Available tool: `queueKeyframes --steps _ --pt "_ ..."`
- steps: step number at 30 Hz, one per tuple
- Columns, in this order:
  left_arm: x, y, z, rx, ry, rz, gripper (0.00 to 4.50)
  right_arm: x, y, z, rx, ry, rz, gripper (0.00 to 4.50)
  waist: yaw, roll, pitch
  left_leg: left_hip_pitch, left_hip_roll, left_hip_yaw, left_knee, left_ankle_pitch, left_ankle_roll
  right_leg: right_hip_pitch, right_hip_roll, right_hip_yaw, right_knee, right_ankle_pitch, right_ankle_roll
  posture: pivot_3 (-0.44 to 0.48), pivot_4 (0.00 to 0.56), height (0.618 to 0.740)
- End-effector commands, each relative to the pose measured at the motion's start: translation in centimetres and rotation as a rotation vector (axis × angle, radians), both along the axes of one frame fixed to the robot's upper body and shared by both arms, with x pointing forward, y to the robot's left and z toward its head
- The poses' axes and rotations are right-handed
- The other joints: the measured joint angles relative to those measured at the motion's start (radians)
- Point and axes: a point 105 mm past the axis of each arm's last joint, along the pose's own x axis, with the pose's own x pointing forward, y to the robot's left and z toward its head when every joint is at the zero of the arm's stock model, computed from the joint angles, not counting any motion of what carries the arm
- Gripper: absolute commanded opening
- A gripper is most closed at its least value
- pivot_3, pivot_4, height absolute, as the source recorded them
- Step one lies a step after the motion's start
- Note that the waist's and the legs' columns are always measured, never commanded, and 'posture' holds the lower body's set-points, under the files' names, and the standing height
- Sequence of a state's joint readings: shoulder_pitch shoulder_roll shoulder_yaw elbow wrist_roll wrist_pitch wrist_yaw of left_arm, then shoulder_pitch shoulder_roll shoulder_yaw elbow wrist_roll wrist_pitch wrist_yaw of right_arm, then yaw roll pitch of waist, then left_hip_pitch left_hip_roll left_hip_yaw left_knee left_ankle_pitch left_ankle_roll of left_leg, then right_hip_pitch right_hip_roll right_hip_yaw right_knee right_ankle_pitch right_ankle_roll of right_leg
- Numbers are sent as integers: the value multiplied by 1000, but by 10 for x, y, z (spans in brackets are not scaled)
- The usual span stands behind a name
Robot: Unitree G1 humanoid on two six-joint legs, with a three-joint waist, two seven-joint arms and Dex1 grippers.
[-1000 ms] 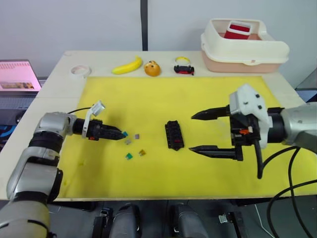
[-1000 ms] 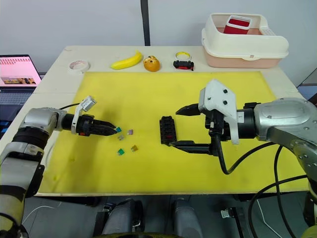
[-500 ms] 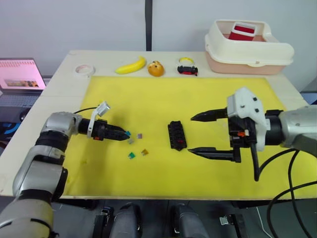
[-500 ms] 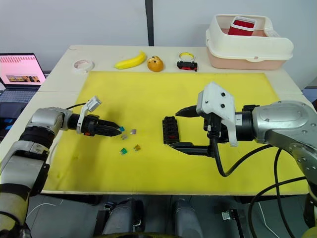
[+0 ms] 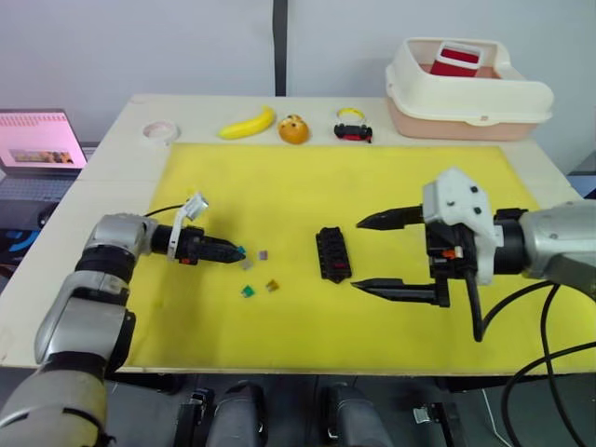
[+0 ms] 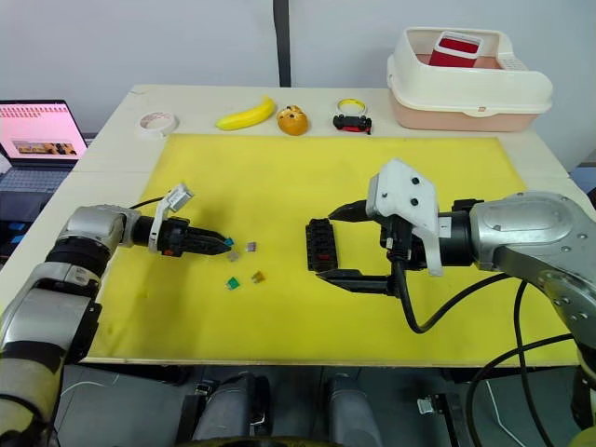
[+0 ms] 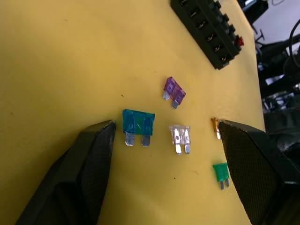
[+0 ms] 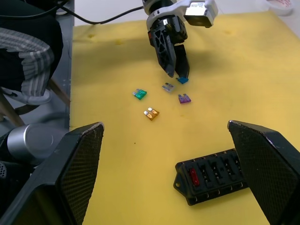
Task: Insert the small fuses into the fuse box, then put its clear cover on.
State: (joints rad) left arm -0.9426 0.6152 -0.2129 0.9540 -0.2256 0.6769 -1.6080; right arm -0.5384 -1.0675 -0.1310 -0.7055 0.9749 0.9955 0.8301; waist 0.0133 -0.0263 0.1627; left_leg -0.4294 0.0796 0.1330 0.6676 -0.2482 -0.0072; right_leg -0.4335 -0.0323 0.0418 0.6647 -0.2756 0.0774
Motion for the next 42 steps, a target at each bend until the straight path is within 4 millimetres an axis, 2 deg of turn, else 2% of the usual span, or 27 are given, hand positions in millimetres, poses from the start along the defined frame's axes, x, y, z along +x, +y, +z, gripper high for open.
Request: queueKeyframes --steps 1,5,8,9,14,27,30,33,42 --pt "-2 -6 -10 6 44 -4 3690 -2 1 6 -5 -49 4 4500 0 0 0 0 0 0 0 0 0 0 0 0 0 0 0 0 150 739" --pt "-2 -10 -10 -5 45 -19 3690 -2 1 5 -9 -49 1 4500 1 0 0 0 0 0 0 0 0 0 -1 0 0 0 0 0 150 739" --pt "-3 -10 -13 9 43 -25 2843 -2 1 5 -12 -50 -1 4500 0 0 0 0 -1 -1 0 0 0 1 -1 -1 0 0 0 0 150 739" --pt "-3 -10 -14 16 42 -27 2409 -2 1 4 -15 -52 -2 4500 -1 0 0 0 -1 -1 0 0 0 1 -1 -1 0 0 0 0 150 739" --pt "-5 -7 -20 48 35 -33 2409 -2 1 3 -24 -58 -4 4500 0 0 0 0 -1 0 0 -1 2 1 -1 -1 -1 0 0 0 150 739" --pt "6 -4 -12 -10 43 74 2409 -1 1 2 -27 -61 -2 4500 -1 0 0 0 -1 0 0 -1 2 1 -1 -1 -1 0 0 0 150 739" --pt "5 -5 -13 -6 46 62 1601 -1 1 2 -27 -62 -2 4500 -1 0 0 0 -1 0 0 -1 2 1 -1 -1 -1 0 0 0 150 739" --pt "4 -5 -14 -2 47 57 139 -1 1 1 -30 -63 -5 4500 -1 0 0 0 -1 0 0 -1 2 1 -1 -1 -1 0 0 0 150 739" --pt "4 -2 -16 6 46 65 54 0 0 -2 -45 -71 -6 4500 -2 0 0 0 -1 0 0 -1 2 1 -1 -1 -1 0 0 0 150 739"
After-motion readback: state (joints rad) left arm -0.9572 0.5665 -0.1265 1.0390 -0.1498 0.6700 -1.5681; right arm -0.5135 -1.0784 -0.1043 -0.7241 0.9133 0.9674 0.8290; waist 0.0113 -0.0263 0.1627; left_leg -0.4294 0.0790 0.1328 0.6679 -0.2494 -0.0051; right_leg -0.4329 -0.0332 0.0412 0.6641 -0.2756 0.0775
